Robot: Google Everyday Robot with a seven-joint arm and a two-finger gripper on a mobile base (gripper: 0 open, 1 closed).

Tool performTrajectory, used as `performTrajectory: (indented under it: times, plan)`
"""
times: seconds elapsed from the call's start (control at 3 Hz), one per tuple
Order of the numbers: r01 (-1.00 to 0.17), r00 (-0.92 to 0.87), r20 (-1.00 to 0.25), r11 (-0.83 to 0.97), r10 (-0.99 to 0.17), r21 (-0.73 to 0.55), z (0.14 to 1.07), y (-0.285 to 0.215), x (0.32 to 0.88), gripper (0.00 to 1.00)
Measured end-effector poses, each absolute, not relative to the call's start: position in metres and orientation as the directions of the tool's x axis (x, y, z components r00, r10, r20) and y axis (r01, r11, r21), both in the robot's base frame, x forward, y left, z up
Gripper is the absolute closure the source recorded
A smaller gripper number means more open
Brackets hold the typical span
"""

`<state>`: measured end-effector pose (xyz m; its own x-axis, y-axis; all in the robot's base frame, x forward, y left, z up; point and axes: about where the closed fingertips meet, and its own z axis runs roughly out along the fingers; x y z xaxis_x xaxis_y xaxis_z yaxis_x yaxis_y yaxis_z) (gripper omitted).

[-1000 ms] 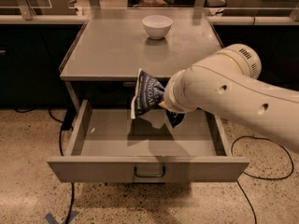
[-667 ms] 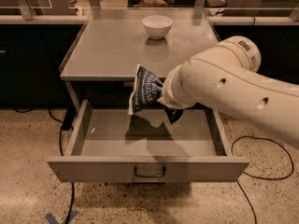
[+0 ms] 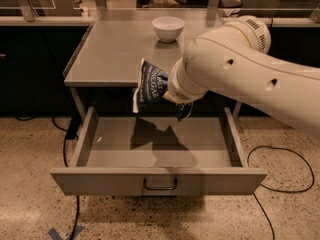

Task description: Pick blue chip bag from top drawer and place on counter

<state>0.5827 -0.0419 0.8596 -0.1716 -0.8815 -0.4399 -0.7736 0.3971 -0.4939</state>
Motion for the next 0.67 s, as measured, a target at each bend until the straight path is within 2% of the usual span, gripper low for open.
performTrajectory:
  times: [0.67]
  plan:
    - [-0.802,-0.161,-0.416,0.364,-0.895,-0.473,0.866,-0.009,0.616,1.00]
